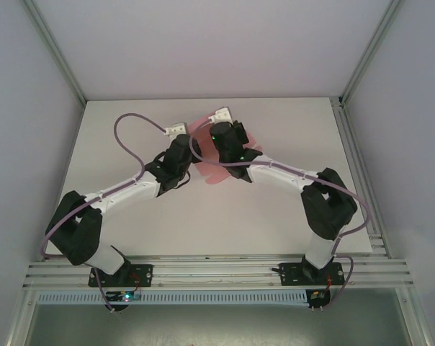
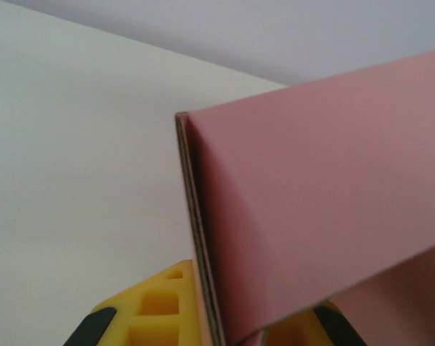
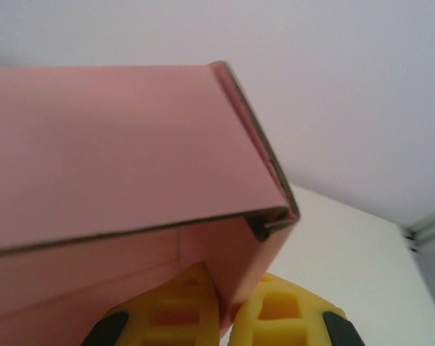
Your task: Assemble paper box
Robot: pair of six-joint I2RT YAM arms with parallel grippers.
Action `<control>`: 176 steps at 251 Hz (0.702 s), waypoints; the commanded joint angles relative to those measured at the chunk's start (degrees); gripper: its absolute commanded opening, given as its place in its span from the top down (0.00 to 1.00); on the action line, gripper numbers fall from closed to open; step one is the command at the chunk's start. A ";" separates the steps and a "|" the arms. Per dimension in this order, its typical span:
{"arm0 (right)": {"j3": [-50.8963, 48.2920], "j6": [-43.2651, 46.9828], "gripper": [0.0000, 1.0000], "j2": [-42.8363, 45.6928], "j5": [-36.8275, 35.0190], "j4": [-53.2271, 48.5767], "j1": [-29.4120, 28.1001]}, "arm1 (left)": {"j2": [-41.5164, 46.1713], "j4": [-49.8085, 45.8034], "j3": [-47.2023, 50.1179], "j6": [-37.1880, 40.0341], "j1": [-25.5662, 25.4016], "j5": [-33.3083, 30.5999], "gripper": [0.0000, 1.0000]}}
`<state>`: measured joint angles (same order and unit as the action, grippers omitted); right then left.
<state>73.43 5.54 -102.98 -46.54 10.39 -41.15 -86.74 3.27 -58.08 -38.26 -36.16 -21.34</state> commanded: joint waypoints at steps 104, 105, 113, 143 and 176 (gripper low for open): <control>-4.17 -14.23 0.95 4.55 7.00 -2.20 14.78 | -1.44 -11.66 -5.89 -14.97 -3.86 -5.22 1.00; -4.48 -14.24 0.95 4.81 7.92 -1.86 14.83 | -1.43 -11.60 -5.85 -14.94 -3.84 -5.17 1.00; -7.13 -13.56 0.92 6.97 15.41 0.85 15.16 | -1.76 -11.01 -6.02 -14.43 -3.76 -4.56 1.00; -13.57 -7.54 0.77 13.58 38.22 5.19 15.74 | -1.79 -8.05 -5.56 -10.94 -3.51 -2.46 1.00; -16.59 -3.10 0.67 19.62 40.49 0.91 16.65 | -0.43 -6.19 -4.36 -6.23 -3.22 -1.66 1.00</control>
<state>59.64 -1.91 -88.05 -10.79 12.08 -28.10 -90.61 -2.96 -63.29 -47.99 -39.38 -21.02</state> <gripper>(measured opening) 0.302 0.098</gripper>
